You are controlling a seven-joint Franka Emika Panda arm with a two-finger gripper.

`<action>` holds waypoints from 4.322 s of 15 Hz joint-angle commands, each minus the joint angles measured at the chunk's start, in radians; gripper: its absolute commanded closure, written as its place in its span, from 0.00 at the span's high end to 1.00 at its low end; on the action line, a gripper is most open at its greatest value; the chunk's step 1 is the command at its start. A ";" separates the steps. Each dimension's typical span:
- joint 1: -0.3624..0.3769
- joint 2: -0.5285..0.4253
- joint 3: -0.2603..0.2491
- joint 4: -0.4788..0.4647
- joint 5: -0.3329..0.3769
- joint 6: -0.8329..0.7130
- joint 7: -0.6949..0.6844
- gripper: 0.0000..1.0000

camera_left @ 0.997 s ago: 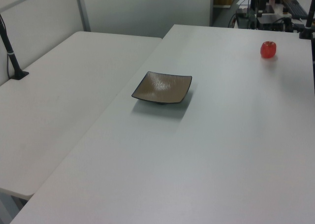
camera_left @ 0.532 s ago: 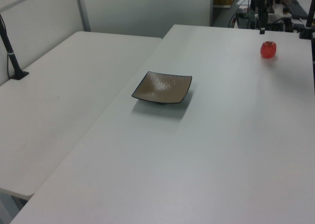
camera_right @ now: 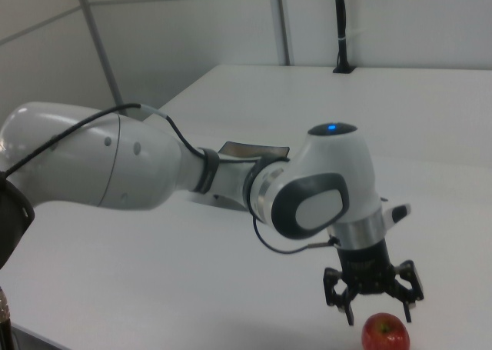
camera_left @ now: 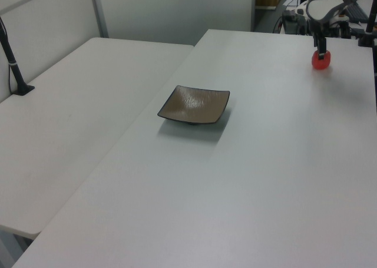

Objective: Apples placed on a ceramic plate
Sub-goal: 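Move the open gripper over the red apple and lower onto it, then close the gripper around the red apple, then lift the red apple and carry it over the square plate, then lower the apple onto the plate center and open the gripper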

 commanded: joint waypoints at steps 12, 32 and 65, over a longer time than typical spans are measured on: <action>-0.010 -0.009 -0.005 -0.092 -0.088 0.114 -0.020 0.00; 0.258 -0.344 -0.001 0.155 0.087 -0.597 0.094 0.00; 0.588 0.390 0.085 0.703 0.239 -0.130 1.398 0.00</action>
